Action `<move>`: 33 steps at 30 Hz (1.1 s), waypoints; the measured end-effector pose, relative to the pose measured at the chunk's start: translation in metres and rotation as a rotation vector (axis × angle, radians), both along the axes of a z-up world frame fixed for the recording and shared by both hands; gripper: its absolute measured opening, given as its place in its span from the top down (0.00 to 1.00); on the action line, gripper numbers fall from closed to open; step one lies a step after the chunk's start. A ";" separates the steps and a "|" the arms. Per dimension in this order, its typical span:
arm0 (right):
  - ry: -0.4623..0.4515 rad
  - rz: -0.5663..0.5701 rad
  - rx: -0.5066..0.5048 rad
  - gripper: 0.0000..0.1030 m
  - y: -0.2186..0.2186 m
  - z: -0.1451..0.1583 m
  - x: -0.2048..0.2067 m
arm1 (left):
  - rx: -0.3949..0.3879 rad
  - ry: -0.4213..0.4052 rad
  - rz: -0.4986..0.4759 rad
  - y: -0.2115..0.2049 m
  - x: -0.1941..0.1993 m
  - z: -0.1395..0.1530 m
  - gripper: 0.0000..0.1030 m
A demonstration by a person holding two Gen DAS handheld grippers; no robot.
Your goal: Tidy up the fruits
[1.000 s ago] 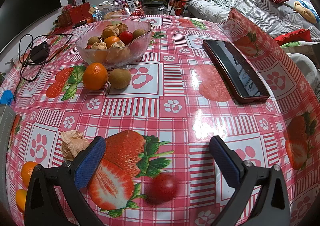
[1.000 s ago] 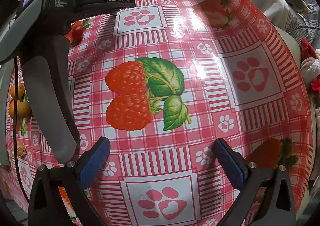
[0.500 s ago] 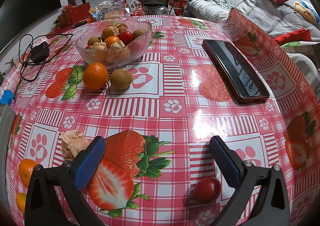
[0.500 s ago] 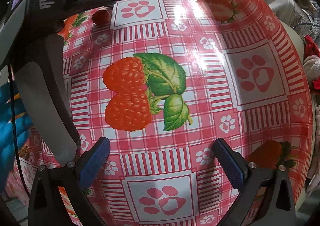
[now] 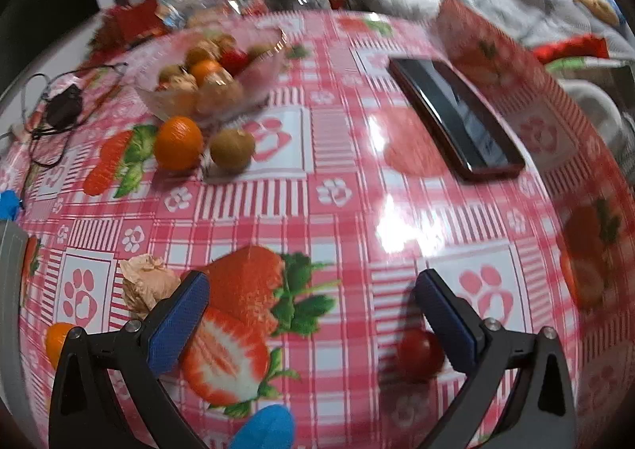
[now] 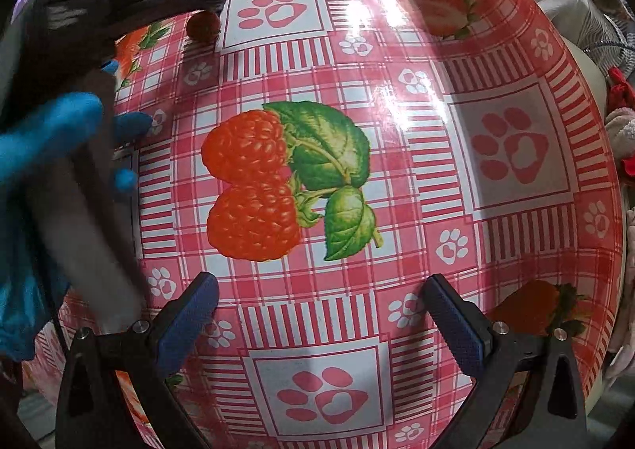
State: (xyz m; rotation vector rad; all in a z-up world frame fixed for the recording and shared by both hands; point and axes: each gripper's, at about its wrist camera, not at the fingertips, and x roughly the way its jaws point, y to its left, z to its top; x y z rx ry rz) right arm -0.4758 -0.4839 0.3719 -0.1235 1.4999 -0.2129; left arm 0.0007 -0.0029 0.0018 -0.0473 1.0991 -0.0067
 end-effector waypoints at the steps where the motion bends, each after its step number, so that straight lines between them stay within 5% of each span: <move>1: -0.001 0.000 0.000 0.00 0.000 0.000 0.000 | -0.005 0.037 -0.016 0.000 0.002 0.001 0.00; 4: -0.008 -0.003 0.000 0.00 0.000 0.000 0.000 | -0.004 0.091 -0.079 -0.004 0.004 0.005 0.00; 10: -0.012 -0.011 0.000 0.00 0.000 0.000 -0.001 | -0.183 0.038 -0.151 0.032 -0.035 0.064 0.00; 13: -0.011 -0.014 0.000 0.00 0.000 0.000 -0.001 | -0.096 0.090 -0.126 0.063 -0.056 0.075 0.00; 19: 0.012 -0.018 -0.003 0.00 0.001 0.000 0.001 | -0.080 0.215 -0.049 0.141 -0.120 0.050 0.00; 25: 0.061 -0.056 0.018 0.00 0.011 -0.001 0.010 | -0.095 0.349 -0.009 0.177 -0.154 0.013 0.00; 33: 0.094 0.020 0.084 0.00 0.056 -0.005 0.010 | -0.002 0.318 0.002 0.213 -0.166 0.004 0.00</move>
